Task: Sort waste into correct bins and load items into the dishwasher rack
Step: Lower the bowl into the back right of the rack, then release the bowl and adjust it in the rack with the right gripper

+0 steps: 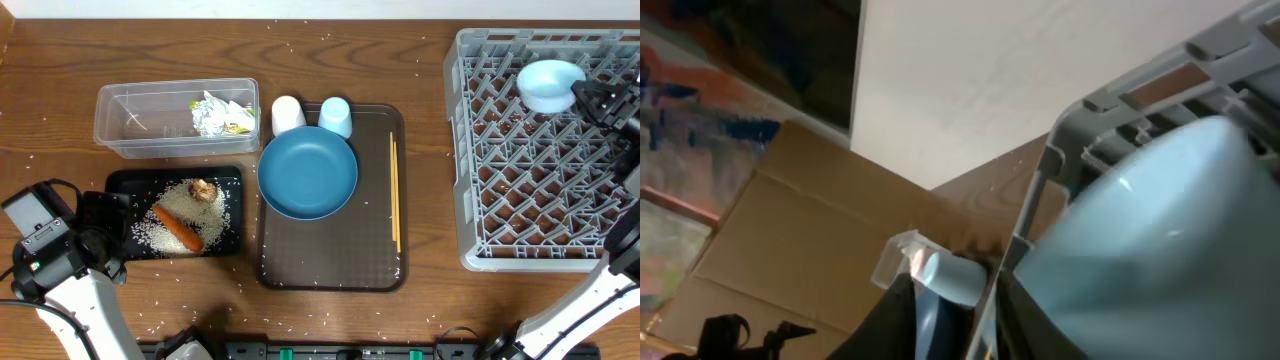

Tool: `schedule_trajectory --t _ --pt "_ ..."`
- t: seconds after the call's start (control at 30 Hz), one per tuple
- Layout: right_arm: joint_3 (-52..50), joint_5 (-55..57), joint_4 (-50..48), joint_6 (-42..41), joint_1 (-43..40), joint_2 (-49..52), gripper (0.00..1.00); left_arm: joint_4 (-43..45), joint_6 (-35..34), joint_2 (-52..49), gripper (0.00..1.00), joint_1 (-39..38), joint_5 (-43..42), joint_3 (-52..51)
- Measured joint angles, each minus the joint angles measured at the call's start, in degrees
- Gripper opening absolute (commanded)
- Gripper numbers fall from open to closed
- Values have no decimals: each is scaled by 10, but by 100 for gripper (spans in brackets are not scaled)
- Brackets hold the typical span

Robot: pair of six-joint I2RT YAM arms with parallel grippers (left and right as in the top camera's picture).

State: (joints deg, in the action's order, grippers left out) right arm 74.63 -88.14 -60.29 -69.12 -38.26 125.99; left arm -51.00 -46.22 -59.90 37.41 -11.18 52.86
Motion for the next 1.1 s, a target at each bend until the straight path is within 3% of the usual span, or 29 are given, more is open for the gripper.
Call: schedule_trajectory --t 0.27,0.43,0.5,0.6,0.67,0.77,0.93,1.1 --pt "0 -5 -52 -39 -1 1 29 0 0 0 98 0 0 0" --pt "6 -4 -271 -148 11 3 49 0 0 0 98 0 0 0" --pt "22 -5 -275 -186 21 1 53 0 0 0 98 0 0 0" --pt "54 -5 -276 -226 42 -1 80 0 0 0 98 0 0 0" --pt "76 -5 -275 -240 53 -2 86 0 0 0 98 0 0 0" --pt "129 -4 -262 -258 71 -5 99 0 0 0 98 0 0 0" --pt "176 -1 -223 -284 96 -16 99 0 0 0 98 0 0 0" --pt "183 49 30 -277 113 -26 99 0 0 0 98 0 0 0"
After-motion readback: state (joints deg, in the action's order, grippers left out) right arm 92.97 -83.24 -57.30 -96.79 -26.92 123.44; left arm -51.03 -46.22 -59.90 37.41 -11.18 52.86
